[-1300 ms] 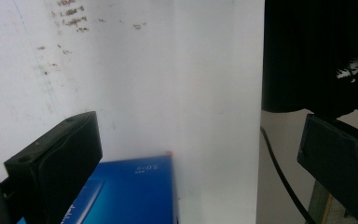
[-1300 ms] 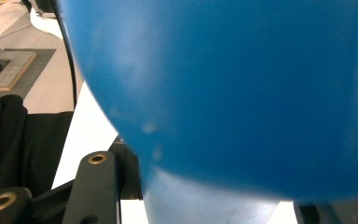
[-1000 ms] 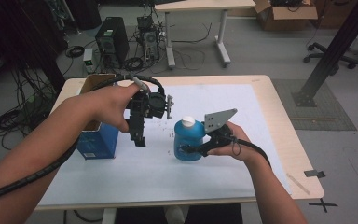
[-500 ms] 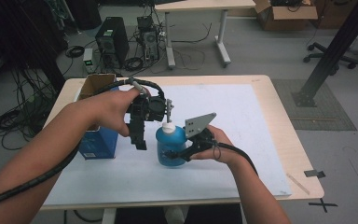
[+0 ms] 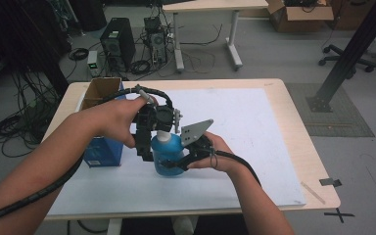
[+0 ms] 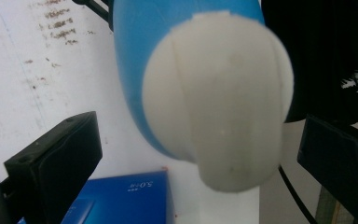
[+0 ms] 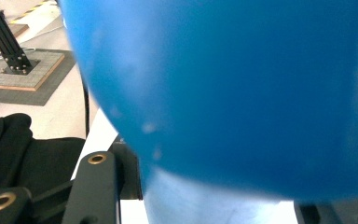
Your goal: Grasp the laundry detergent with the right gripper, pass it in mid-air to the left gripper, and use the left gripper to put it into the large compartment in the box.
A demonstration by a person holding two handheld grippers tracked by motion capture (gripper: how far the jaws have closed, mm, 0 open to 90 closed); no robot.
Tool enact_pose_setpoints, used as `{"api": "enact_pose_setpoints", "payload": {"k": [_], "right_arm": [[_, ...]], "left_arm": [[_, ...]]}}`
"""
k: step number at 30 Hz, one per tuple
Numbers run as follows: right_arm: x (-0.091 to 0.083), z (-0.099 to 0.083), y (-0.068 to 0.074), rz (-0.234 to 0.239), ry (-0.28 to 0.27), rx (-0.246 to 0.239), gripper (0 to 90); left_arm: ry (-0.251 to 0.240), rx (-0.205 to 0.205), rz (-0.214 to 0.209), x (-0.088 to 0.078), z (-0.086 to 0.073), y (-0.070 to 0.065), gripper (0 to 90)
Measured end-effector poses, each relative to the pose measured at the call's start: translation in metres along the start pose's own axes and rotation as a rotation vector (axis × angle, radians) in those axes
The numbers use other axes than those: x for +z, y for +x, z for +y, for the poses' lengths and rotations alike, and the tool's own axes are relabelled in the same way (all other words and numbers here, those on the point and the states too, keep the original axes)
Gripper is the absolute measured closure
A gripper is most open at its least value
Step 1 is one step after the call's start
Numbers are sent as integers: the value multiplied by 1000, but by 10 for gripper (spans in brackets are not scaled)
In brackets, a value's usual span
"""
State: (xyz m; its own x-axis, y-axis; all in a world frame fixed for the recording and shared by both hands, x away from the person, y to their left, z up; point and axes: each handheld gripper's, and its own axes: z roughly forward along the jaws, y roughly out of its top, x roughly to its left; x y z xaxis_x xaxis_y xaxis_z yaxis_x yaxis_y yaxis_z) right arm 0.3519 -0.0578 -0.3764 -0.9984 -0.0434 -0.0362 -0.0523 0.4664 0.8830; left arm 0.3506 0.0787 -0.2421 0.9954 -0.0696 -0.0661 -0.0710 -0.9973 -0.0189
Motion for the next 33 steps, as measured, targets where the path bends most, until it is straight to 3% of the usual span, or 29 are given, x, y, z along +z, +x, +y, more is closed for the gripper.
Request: {"api": "enact_pose_setpoints", "payload": {"k": [18, 28, 33], "right_arm": [[5, 7, -1, 4, -3, 2, 453], [6, 10, -2, -4, -9, -10, 453], [5, 12, -2, 1, -18, -7, 453]], "left_arm": [[-4, 11, 27, 5, 14, -1, 4], [-4, -9, 52, 2, 17, -2, 62], [21, -27, 50, 3, 18, 0, 98]]}}
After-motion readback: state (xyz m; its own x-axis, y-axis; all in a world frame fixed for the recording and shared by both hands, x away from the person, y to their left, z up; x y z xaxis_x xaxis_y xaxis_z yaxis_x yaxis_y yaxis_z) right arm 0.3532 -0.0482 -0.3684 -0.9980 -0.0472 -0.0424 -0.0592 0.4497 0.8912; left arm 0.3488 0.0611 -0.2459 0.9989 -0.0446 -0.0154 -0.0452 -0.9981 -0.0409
